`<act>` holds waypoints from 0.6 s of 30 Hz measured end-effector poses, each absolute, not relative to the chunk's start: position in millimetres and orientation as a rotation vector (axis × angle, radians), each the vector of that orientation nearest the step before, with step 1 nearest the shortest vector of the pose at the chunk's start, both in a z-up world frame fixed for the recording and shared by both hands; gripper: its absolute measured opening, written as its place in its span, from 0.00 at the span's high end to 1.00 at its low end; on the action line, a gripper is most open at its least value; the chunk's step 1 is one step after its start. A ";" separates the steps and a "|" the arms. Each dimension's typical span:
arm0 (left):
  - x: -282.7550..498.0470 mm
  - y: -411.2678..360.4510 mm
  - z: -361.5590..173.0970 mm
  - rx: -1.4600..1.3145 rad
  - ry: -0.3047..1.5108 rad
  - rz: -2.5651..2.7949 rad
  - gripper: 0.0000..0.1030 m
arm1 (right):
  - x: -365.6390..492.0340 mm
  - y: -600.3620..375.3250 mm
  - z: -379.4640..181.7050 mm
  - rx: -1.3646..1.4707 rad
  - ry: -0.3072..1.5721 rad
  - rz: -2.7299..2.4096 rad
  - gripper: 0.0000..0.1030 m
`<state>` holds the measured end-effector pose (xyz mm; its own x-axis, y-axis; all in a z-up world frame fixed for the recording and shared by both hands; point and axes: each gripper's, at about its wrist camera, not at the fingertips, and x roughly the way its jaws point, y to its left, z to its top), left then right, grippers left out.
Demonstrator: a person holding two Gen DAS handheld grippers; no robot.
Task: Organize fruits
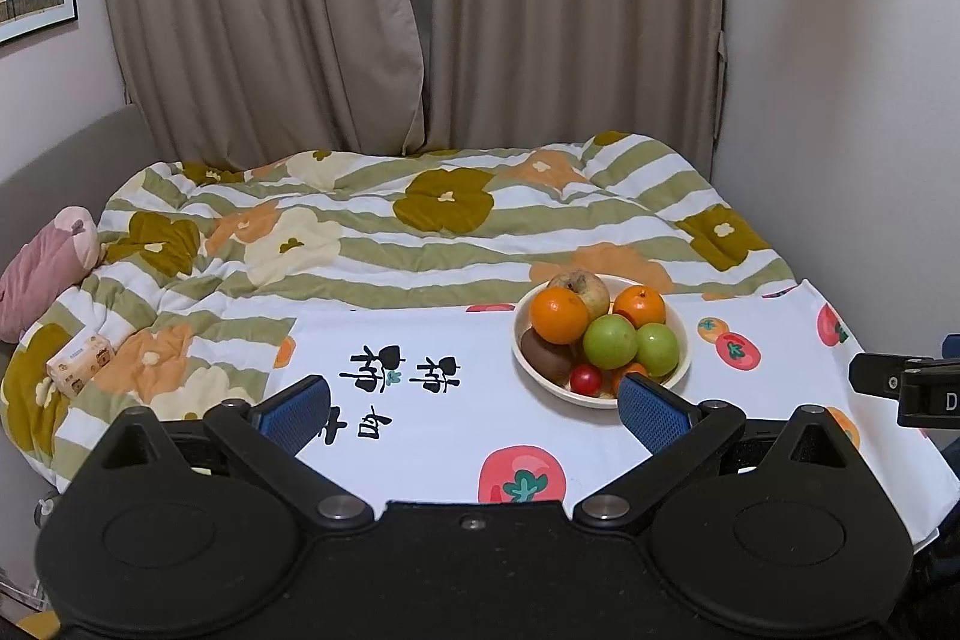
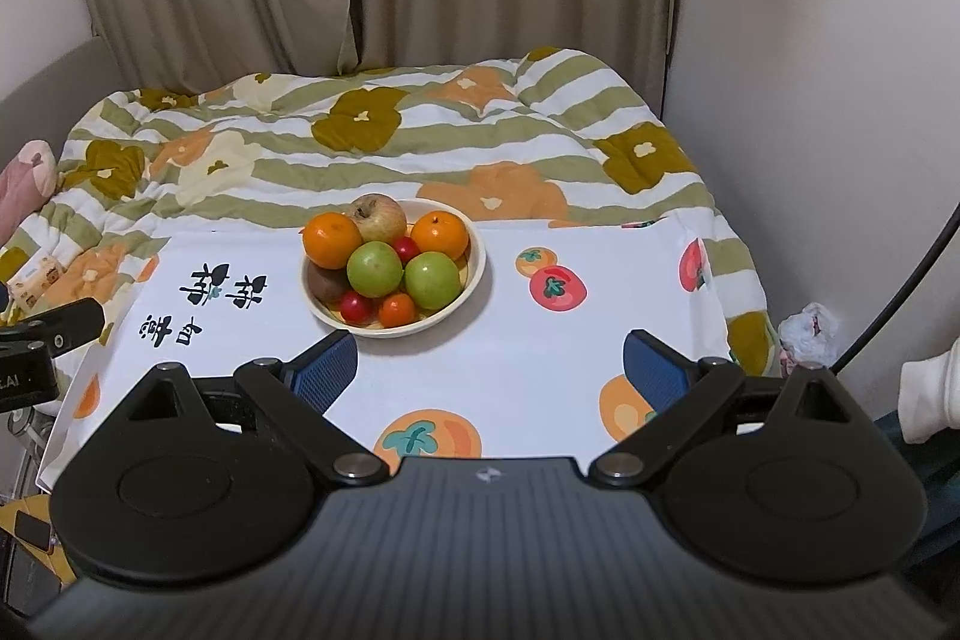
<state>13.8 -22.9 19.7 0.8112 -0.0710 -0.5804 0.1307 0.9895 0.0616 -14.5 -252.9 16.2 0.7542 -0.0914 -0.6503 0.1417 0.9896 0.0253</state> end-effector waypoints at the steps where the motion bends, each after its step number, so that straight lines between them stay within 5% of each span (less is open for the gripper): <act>1: 13.8 -22.8 19.7 0.101 0.615 -0.108 0.00 | -14.9 -253.1 16.7 0.074 0.705 -0.127 0.00; 18: 14.2 -20.9 14.5 0.103 0.618 -0.111 0.00 | -14.6 -253.9 15.9 0.075 0.709 -0.130 0.00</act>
<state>14.2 -20.9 14.5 0.8097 -0.0733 -0.5823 0.1348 0.9889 0.0630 -14.6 -253.9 15.9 0.7515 -0.0931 -0.6531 0.1442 0.9892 0.0250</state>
